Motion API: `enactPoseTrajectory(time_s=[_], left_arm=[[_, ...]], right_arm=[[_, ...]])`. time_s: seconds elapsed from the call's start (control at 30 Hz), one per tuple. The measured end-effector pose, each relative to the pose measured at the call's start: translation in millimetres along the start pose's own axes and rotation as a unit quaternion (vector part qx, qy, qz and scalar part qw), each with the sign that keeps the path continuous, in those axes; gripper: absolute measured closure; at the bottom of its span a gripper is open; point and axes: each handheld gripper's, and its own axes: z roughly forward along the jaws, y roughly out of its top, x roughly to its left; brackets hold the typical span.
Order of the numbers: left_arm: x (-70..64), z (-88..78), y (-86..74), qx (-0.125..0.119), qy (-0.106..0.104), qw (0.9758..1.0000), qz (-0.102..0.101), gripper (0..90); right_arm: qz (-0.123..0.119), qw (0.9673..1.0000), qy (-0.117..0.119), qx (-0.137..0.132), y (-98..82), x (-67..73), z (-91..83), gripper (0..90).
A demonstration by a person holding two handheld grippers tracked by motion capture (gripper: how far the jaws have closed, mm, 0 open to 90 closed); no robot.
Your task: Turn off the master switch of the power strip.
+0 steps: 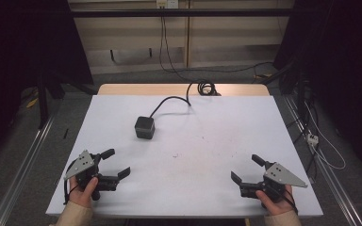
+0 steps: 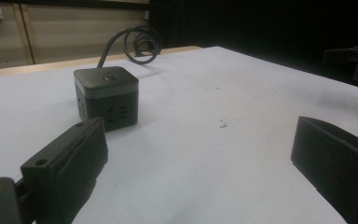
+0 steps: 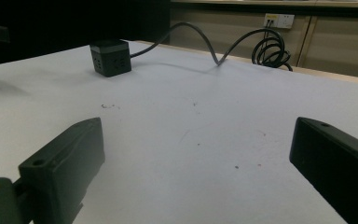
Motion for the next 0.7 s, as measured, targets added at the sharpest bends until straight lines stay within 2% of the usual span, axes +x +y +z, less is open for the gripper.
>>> enactPoseTrajectory(time_s=[0.47,0.7], left_arm=[[2.4,5.0,6.2,-0.001,0.004,1.0000,-0.005,3.3],[5.6,10.0,12.0,0.005,0.007,1.0000,0.000,3.3]], right_arm=[[-0.005,1.0000,-0.003,-0.006,1.9,0.5,-1.5,2.5],[-0.006,0.9999,0.001,-0.008,2.5,1.7,-0.5,2.5]])
